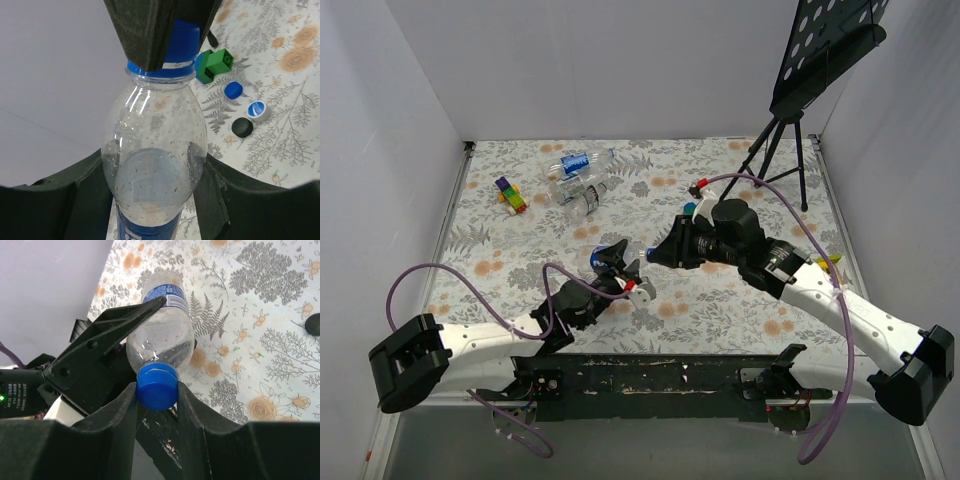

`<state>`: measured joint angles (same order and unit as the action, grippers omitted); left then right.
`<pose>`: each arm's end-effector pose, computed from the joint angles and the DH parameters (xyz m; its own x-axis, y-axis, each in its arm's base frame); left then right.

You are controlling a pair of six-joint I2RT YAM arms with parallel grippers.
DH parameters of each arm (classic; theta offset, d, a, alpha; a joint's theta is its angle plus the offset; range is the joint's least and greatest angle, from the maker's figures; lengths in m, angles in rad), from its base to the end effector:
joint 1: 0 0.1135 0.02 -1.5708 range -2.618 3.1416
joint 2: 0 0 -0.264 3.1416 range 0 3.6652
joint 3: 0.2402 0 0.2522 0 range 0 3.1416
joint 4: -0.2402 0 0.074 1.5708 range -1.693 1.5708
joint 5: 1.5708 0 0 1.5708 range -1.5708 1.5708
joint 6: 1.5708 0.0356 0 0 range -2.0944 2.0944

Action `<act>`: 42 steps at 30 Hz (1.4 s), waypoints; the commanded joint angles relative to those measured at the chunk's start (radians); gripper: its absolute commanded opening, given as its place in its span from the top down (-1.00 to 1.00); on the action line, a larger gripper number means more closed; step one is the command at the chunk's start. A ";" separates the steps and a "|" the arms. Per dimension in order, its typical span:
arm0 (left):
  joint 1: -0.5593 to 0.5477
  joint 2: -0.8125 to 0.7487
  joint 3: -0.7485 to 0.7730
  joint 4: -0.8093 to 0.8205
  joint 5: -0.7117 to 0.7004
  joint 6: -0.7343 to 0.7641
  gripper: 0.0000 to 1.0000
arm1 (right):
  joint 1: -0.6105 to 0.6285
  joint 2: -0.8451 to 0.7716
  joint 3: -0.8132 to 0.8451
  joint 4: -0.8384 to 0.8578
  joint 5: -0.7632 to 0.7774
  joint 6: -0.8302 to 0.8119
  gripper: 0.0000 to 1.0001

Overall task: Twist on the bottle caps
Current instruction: Screw the bottle cap onto the plastic bottle.

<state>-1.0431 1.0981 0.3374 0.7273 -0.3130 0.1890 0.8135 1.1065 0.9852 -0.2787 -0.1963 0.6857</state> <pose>0.1235 -0.1901 0.2195 0.1088 0.1683 -0.9797 0.6583 0.7263 0.1979 0.1684 0.1883 0.3371 -0.7365 0.1250 -0.6648 -0.4778 0.5996 0.6420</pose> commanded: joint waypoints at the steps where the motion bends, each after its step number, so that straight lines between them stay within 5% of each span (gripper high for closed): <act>1: 0.026 -0.052 0.055 0.043 -0.123 -0.018 1.00 | 0.012 -0.039 0.016 0.012 0.024 0.043 0.68; 6: 0.145 -0.084 0.170 -0.285 0.210 -0.259 1.00 | 0.010 -0.057 0.177 -0.112 0.063 -0.260 -0.18; 11: 0.268 -0.037 0.304 -0.520 0.619 -0.368 0.96 | 0.010 -0.099 0.312 -0.217 0.091 -0.629 -0.49; 17: 0.327 0.011 0.409 -0.689 1.017 -0.404 0.97 | 0.012 -0.143 0.339 -0.345 -0.106 -1.092 -0.50; 22: 0.341 0.020 0.433 -0.721 1.167 -0.392 0.96 | 0.012 -0.152 0.340 -0.437 -0.233 -1.319 -0.48; 28: 0.339 0.037 0.453 -0.772 1.273 -0.388 0.95 | 0.012 -0.083 0.404 -0.568 -0.362 -1.446 -0.41; 42: 0.339 0.037 0.450 -0.775 1.273 -0.373 0.96 | 0.027 0.010 0.444 -0.613 -0.440 -1.525 -0.26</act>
<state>-0.7086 1.1427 0.7528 -0.0452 0.9337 -0.1963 0.8265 1.1046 1.3857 -0.8829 -0.5980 -0.8047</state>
